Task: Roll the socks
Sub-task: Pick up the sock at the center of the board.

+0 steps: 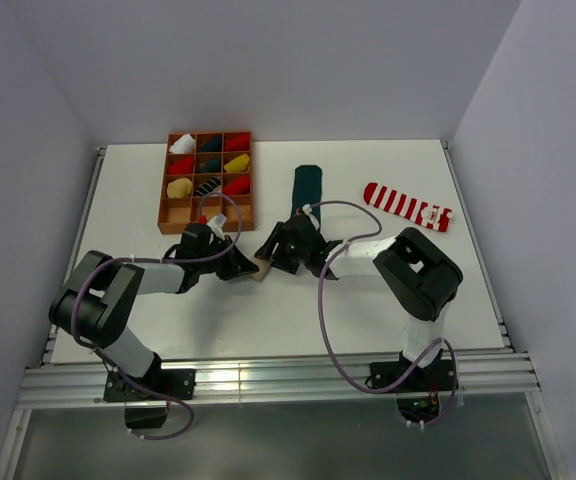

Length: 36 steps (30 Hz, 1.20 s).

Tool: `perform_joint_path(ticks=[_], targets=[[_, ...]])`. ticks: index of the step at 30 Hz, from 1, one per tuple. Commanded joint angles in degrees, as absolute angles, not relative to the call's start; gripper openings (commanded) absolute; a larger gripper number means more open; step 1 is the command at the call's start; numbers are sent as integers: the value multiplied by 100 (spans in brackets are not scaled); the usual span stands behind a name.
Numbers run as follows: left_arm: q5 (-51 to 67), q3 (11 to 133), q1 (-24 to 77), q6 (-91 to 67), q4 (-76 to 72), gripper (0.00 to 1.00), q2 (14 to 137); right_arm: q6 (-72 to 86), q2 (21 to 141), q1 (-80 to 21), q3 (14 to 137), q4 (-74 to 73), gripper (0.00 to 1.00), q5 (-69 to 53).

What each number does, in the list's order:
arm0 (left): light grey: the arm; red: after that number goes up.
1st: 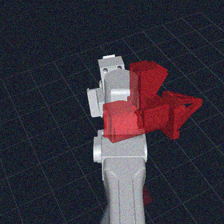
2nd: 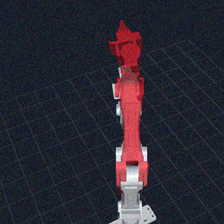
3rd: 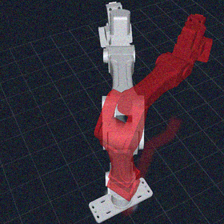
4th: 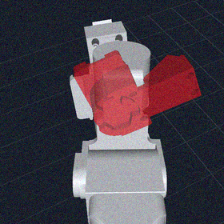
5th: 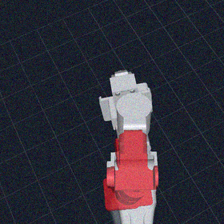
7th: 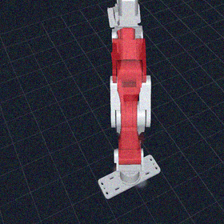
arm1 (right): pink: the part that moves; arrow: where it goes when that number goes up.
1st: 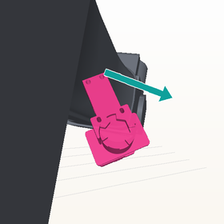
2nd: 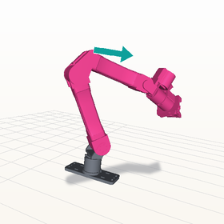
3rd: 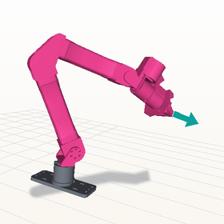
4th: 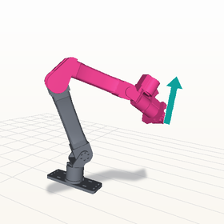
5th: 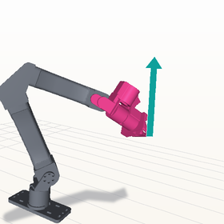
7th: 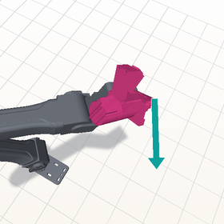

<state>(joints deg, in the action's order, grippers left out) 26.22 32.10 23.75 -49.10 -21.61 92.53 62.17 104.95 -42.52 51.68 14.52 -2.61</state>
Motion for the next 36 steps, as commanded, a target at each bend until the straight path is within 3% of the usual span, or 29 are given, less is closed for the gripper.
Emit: perform_joint_path(ticks=[1, 11, 17, 22, 23, 26, 29, 30, 33, 36], targets=[[2707, 2944, 2399, -4869, -1564, 1, 9571, 6240, 10626, -4228, 5387, 1486, 67, -105], [2760, 2857, 2382, -4913, -1705, 1, 9747, 6275, 10696, -4228, 5511, 1266, 59, -9], [2865, 2751, 2373, -4948, -1810, 1, 9782, 6179, 10845, -4219, 5713, 950, 42, -9], [3023, 2646, 2373, -5019, -2004, 1, 9905, 6100, 10863, -4228, 5888, 537, 17, 176], [3041, 2628, 2373, -5053, -2047, 1, 9923, 6074, 10863, -4228, 5915, 397, 8, 202], [3015, 2558, 2373, -5080, -2092, 1, 9827, 5995, 10863, -4228, 6073, 45, 0, 307], [2664, 2575, 2382, -4949, -1725, 15, 9414, 5907, 10855, -4236, 6266, -455, 0, 352], [2524, 2601, 2382, -4887, -1531, 26, 9265, 5898, 10863, -4245, 6371, -561, 0, 369], [1690, 2759, 2426, -4633, -821, 45, 8562, 5836, 10898, -4271, 6608, -956, 0, 404], [811, 2944, 2566, -4422, -248, 57, 7737, 5836, 10969, -4307, 6837, -1334, 0, 396]])
